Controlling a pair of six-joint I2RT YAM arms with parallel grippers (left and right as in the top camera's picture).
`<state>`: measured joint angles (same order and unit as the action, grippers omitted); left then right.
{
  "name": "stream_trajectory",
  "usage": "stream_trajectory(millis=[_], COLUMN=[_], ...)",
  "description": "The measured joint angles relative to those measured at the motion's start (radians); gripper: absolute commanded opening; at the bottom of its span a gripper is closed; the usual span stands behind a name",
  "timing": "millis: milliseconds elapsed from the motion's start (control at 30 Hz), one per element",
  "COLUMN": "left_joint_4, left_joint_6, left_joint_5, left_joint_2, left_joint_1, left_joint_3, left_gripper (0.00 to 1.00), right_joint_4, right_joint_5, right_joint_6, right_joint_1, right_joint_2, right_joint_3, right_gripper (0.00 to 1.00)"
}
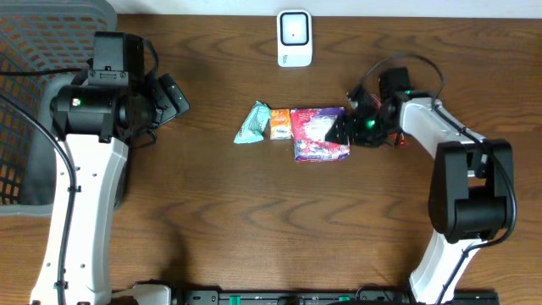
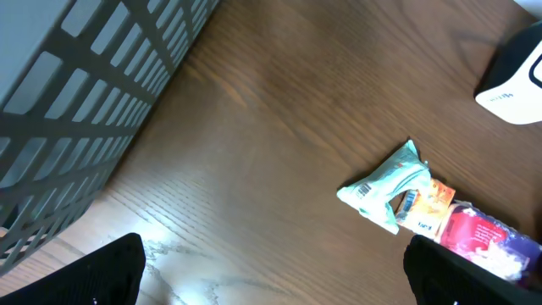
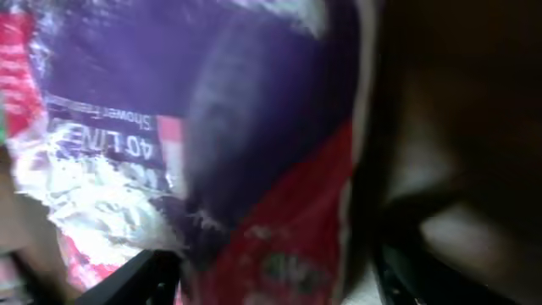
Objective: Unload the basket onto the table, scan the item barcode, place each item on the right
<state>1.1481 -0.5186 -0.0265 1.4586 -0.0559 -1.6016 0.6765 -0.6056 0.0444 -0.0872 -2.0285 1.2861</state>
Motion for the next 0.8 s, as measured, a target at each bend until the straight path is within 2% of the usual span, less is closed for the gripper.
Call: stream_trajectory(millis=[33, 233, 400, 500, 567, 800], left_joint_4=[0.0, 0.0, 0.0, 0.0, 0.0, 0.0], left_joint_6=[0.0, 0.0, 0.0, 0.0, 0.0, 0.0], left_joint_5=[0.0, 0.0, 0.0, 0.0, 0.0, 0.0], left_joint_2=[0.0, 0.0, 0.0, 0.0, 0.0, 0.0], left_joint_1=[0.0, 0.0, 0.0, 0.0, 0.0, 0.0], left_joint_3=[0.0, 0.0, 0.0, 0.0, 0.0, 0.0], left_gripper=[0.98, 0.98, 0.98, 0.98, 0.98, 0.98], right_joint_4=[-0.002, 0.056, 0.103, 0.013, -0.113, -0.424], right_joint_5=[0.001, -0.022, -0.007, -0.003, 0.006, 0.129], right_joint_6=[0.01, 0.049, 0.126, 0.19, 0.253, 0.449], right_joint_1=[0.0, 0.0, -0.001, -0.001, -0.003, -0.045], right_joint_2=[0.0, 0.0, 0.002, 0.009, 0.032, 0.032], right_joint_3=[-0.004, 0.037, 0.214, 0.349, 0.404, 0.421], right_gripper=[0.01, 0.01, 0.01, 0.01, 0.01, 0.01])
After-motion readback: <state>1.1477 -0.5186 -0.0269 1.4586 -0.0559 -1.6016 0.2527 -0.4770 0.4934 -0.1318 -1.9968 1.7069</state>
